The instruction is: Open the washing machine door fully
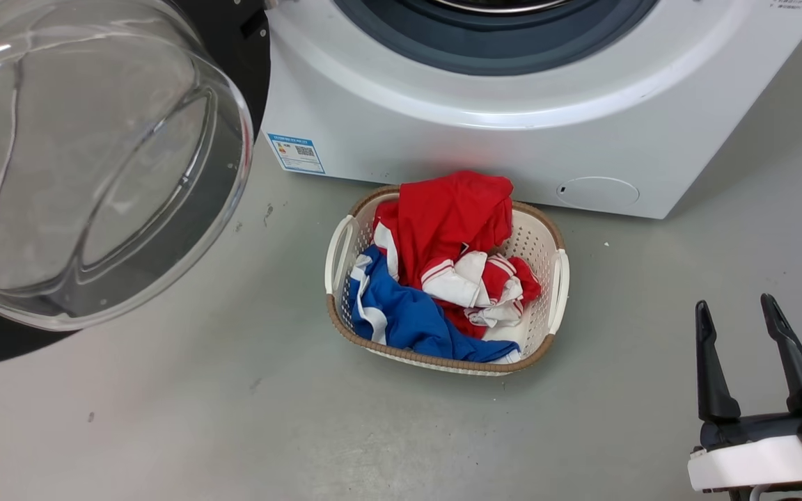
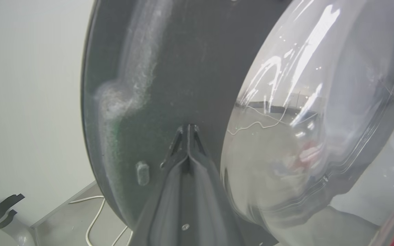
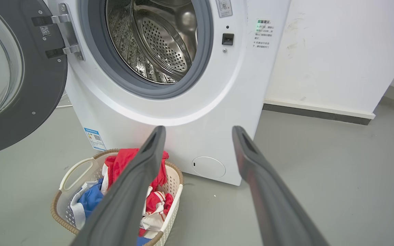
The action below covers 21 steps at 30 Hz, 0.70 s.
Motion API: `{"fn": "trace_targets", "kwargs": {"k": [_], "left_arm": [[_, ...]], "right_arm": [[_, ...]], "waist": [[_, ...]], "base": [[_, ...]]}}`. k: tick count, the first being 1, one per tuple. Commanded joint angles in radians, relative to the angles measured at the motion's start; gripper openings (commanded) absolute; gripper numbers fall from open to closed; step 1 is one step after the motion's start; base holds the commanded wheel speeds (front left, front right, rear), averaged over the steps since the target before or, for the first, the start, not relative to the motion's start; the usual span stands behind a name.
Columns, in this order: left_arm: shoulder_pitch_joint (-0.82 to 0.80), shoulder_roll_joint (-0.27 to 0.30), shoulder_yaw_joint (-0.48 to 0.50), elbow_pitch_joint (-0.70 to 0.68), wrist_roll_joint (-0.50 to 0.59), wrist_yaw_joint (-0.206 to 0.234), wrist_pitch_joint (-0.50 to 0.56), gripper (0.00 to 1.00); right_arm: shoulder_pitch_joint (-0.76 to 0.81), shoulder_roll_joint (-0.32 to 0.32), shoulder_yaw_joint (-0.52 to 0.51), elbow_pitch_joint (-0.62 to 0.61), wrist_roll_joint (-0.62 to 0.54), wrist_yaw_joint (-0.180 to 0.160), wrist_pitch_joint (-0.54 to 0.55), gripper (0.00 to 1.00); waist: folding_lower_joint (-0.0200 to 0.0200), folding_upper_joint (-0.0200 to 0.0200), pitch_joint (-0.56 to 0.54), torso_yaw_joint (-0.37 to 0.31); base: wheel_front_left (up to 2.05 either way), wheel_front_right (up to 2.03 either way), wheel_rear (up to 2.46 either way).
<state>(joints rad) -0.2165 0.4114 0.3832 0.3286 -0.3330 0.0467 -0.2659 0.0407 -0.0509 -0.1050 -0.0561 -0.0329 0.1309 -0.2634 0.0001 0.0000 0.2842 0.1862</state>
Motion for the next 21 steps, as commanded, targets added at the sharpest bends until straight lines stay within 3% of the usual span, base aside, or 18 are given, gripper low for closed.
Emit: {"fn": "trace_targets", "kwargs": {"k": [1, 15, 21], "left_arm": [[-0.034, 0.021, 0.009, 0.024, -0.004, -0.008, 0.003, 0.0], [-0.211, 0.108, 0.037, 0.274, 0.005, -0.061, 0.003, 0.0], [-0.244, 0.111, 0.061, 0.357, 0.013, -0.08, 0.003, 0.0]], "right_arm": [[-0.016, 0.002, 0.002, -0.005, -0.002, 0.0, -0.002, 1.0], [-0.039, 0.002, 0.002, -0.012, -0.02, 0.0, -0.002, 1.0], [-0.041, 0.002, 0.0, -0.01, -0.019, 0.0, -0.002, 1.0]], "waist": [[-0.0001, 0.0, 0.009, -0.003], [-0.0001, 0.0, 0.052, -0.023], [-0.0001, 0.0, 0.056, -0.029]], "base": [[0.0, 0.0, 0.0], [0.0, 0.0, 0.0], [0.0, 0.0, 0.0]]}}
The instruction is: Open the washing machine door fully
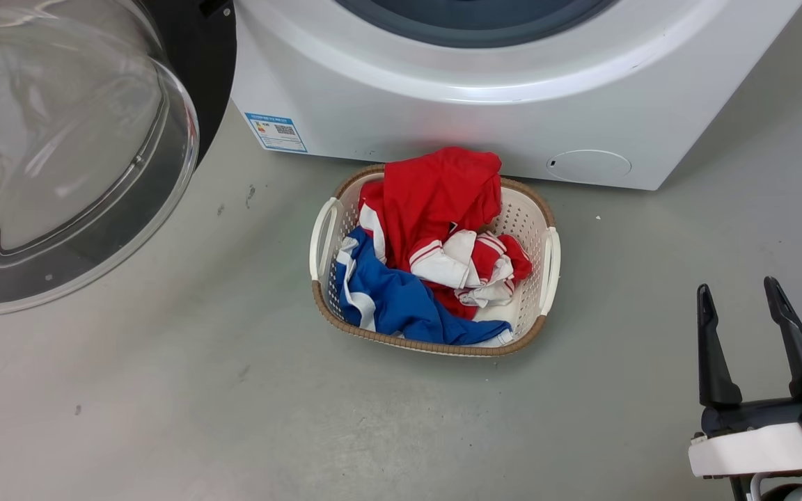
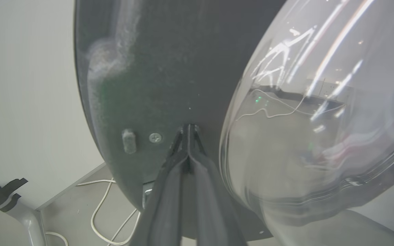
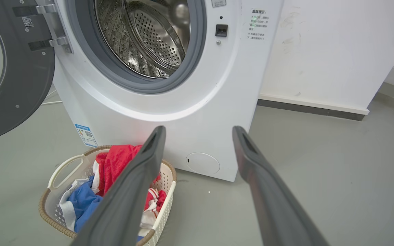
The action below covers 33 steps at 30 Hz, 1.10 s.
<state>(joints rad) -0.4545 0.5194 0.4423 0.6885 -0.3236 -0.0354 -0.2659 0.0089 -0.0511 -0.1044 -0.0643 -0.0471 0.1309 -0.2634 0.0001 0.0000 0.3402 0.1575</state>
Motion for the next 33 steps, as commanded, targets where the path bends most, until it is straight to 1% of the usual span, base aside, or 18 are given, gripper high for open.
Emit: {"fn": "trace_targets", "kwargs": {"k": [1, 4, 7, 9, 11, 14, 17, 22, 29, 30, 31, 33], "left_arm": [[-0.006, 0.001, 0.007, 0.007, 0.007, -0.001, 0.003, 0.0], [0.006, -0.003, 0.021, 0.018, 0.022, -0.009, 0.002, 0.0], [0.023, -0.017, 0.037, -0.022, 0.046, -0.017, 0.001, 0.0], [0.044, -0.041, 0.055, -0.06, 0.053, -0.025, 0.001, 0.0], [0.072, -0.047, 0.07, -0.1, 0.075, -0.033, 0.0, 0.0], [0.108, -0.082, 0.093, -0.175, 0.1, -0.048, 0.0, 0.0], [0.143, -0.104, 0.105, -0.258, 0.134, -0.061, 0.0, 0.0], [0.176, -0.138, 0.075, -0.389, 0.181, -0.078, 0.0, 0.0], [0.194, -0.173, -0.034, -0.522, 0.218, -0.09, 0.0, 0.0], [0.199, -0.179, -0.055, -0.534, 0.225, -0.091, 0.0, 0.47], [0.201, -0.184, -0.071, -0.551, 0.228, -0.092, 0.0, 1.0], [0.215, -0.207, -0.108, -0.575, 0.24, -0.092, 0.0, 1.0]], "right_arm": [[-0.009, 0.002, 0.0, 0.0, -0.004, 0.0, -0.002, 1.0], [-0.005, 0.002, 0.002, 0.007, 0.002, 0.0, -0.002, 1.0], [-0.002, 0.002, 0.001, 0.01, 0.013, 0.0, -0.002, 1.0], [0.002, 0.002, 0.0, 0.012, 0.023, 0.0, -0.002, 1.0], [0.009, 0.002, 0.001, 0.014, 0.032, 0.0, -0.002, 1.0], [0.02, 0.002, 0.003, 0.019, 0.043, 0.0, -0.002, 1.0], [0.033, 0.002, 0.005, 0.02, 0.053, 0.0, -0.002, 1.0], [0.056, 0.002, 0.005, 0.026, 0.066, 0.0, -0.002, 1.0], [0.079, 0.002, 0.013, 0.03, 0.086, 0.0, -0.002, 1.0], [0.081, 0.002, 0.015, 0.029, 0.087, 0.0, -0.002, 1.0], [0.084, 0.002, 0.015, 0.028, 0.089, 0.0, -0.002, 1.0], [0.089, 0.002, 0.012, 0.025, 0.095, 0.0, -0.002, 1.0]], "waist": [[-0.0001, 0.0, -0.002, 0.0], [-0.0001, 0.0, -0.015, -0.003], [-0.0001, 0.0, -0.035, -0.006], [-0.0001, 0.0, -0.054, -0.008], [-0.0001, 0.0, -0.074, -0.011], [-0.0001, 0.0, -0.113, -0.014], [-0.0001, 0.0, -0.15, -0.017], [-0.0001, 0.0, -0.204, -0.018], [-0.0001, 0.0, -0.257, -0.028], [-0.0001, 0.0, -0.262, -0.032], [-0.0001, 0.0, -0.265, -0.035], [-0.0001, 0.0, -0.273, -0.041]], "base": [[0.0, 0.0, 0.0], [0.0, 0.0, 0.0], [0.0, 0.0, 0.0], [0.0, 0.0, 0.0], [0.0, 0.0, 0.0], [0.0, 0.0, 0.0], [0.0, 0.0, 0.0], [0.0, 0.0, 0.0], [0.0, 0.0, 0.0], [0.0, 0.0, 0.0], [0.0, 0.0, 0.0], [0.0, 0.0, 0.0]]}}
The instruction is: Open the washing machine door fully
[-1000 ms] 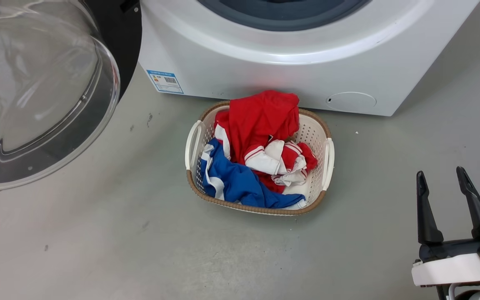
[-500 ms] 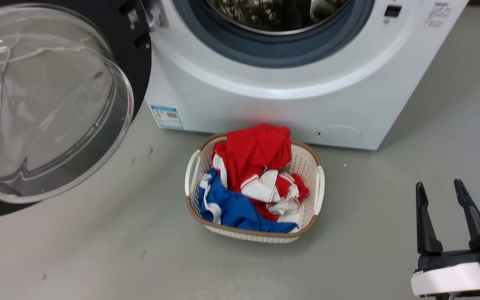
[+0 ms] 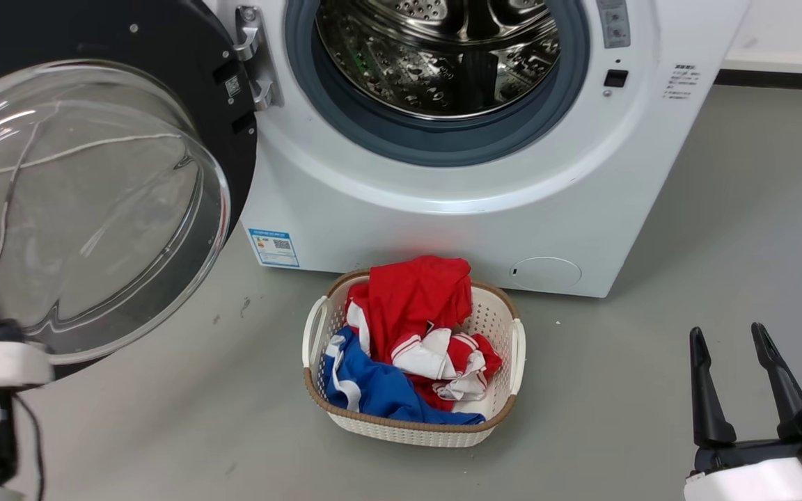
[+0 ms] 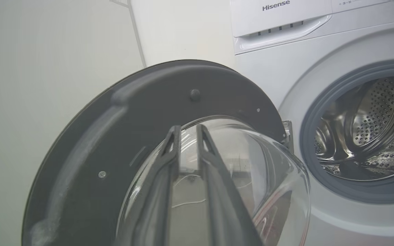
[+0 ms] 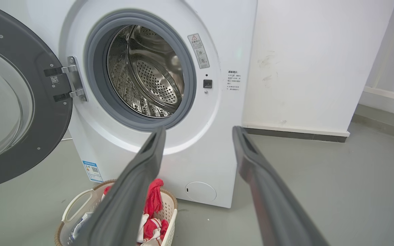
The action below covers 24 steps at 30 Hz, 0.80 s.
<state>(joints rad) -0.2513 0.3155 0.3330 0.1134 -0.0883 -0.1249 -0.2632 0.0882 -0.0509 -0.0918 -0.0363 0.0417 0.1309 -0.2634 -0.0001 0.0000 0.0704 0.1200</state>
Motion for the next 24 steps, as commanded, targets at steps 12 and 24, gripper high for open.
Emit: {"fn": "trace_targets", "kwargs": {"k": [12, 24], "left_arm": [[0.159, -0.18, -0.167, -0.142, 0.055, 0.029, -0.001, 1.0], [0.263, -0.245, -0.279, -0.084, 0.032, 0.057, -0.001, 1.0]], "right_arm": [[0.037, 0.001, -0.003, -0.017, 0.02, 0.0, -0.002, 1.0], [0.06, 0.001, -0.002, -0.037, 0.047, 0.0, -0.002, 1.0]], "waist": [[0.0001, 0.0, -0.042, -0.052], [0.0001, 0.0, -0.056, -0.09]], "base": [[0.0, 0.0, 0.0], [0.0, 0.0, 0.0]]}}
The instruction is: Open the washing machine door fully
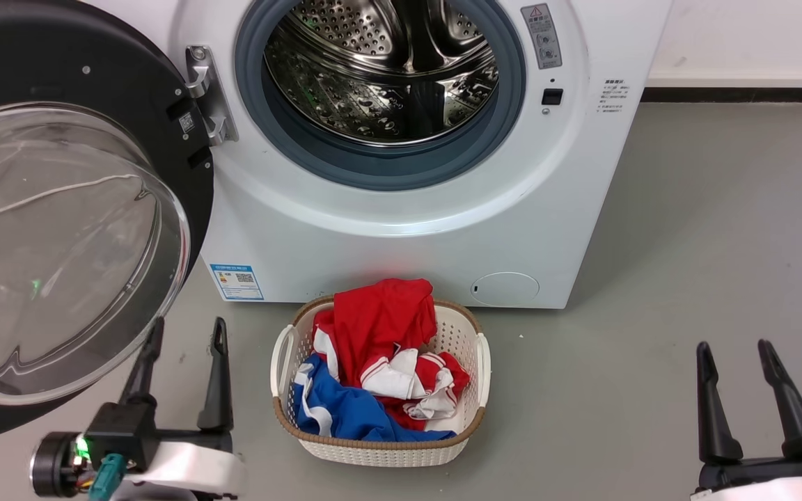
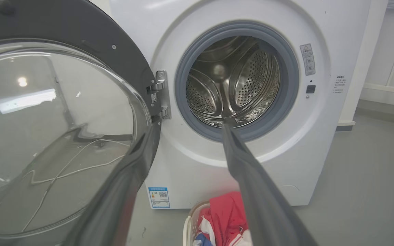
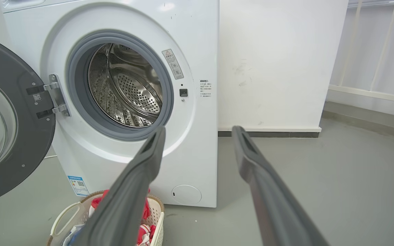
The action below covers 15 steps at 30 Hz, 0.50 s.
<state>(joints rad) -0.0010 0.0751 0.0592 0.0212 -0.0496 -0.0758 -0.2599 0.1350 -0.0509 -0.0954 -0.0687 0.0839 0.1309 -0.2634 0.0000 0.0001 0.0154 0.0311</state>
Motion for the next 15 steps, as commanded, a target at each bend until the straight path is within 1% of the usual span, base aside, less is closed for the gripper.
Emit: {"fn": "trace_targets", "kwargs": {"k": [1, 4, 9, 15], "left_arm": [[0.013, -0.004, -0.006, 0.009, -0.007, 0.008, -0.004, 1.0], [0.031, -0.009, -0.023, 0.04, -0.011, 0.023, -0.006, 1.0], [0.043, -0.013, -0.022, 0.069, -0.023, 0.037, -0.006, 1.0], [0.066, -0.018, -0.032, 0.065, -0.031, 0.051, -0.005, 1.0]], "right_arm": [[0.013, 0.001, 0.002, -0.005, 0.005, 0.0, -0.002, 1.0], [0.023, 0.001, 0.005, -0.001, 0.015, 0.0, -0.002, 1.0], [0.032, 0.001, 0.01, 0.004, 0.021, 0.0, -0.002, 1.0], [0.041, 0.001, 0.019, 0.014, 0.029, 0.0, -0.002, 1.0]], "waist": [[0.0, -0.0001, -0.001, -0.001], [0.0, -0.0001, -0.004, -0.004], [0.0, -0.0001, -0.008, -0.006], [0.0, -0.0001, -0.012, -0.002]], "base": [[0.0, 0.0, 0.0], [0.0, 0.0, 0.0], [0.0, 0.0, 0.0], [0.0, 0.0, 0.0]]}}
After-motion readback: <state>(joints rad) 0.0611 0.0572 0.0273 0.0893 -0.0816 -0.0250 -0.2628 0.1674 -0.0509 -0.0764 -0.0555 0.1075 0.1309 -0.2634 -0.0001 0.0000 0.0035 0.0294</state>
